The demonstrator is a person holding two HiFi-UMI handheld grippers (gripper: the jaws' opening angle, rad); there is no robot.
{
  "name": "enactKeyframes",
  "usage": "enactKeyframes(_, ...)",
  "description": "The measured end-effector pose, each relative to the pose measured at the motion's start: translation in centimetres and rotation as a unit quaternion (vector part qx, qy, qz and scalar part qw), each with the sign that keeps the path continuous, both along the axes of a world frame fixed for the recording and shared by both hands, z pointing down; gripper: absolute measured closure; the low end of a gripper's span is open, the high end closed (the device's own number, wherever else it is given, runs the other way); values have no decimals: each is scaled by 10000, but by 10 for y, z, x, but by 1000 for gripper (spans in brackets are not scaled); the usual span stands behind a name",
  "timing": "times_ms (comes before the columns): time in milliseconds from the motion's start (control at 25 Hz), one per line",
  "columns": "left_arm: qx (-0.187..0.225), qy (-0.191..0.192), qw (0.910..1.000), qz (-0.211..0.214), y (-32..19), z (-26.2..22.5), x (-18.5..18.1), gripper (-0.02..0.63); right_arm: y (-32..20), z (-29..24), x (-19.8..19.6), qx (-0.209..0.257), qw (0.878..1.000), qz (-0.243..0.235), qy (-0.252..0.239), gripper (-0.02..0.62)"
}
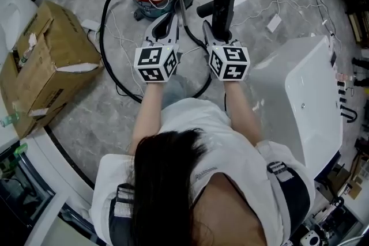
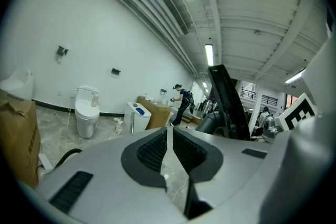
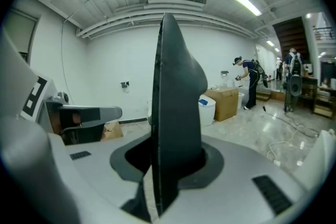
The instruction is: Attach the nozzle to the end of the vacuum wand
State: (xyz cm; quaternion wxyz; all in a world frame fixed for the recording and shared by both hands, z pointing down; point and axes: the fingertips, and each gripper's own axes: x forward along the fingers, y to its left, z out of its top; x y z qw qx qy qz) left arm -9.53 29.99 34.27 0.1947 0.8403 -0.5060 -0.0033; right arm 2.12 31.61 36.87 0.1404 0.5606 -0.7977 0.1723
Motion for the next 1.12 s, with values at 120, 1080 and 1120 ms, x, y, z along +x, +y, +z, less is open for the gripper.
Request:
enactKeyframes(120, 74, 3, 9999, 104, -17, -2, -3, 569, -15, 0, -9, -34, 9997, 85, -234, 471)
enactKeyframes(1080, -135, -88, 9983, 564, -88, 9, -8, 577, -63, 3, -7, -158, 9973, 713, -16, 471)
enactKeyframes(1120, -120, -89, 9983, 562, -91, 7, -8, 577, -65, 2, -6, -141, 9972, 730, -18, 471)
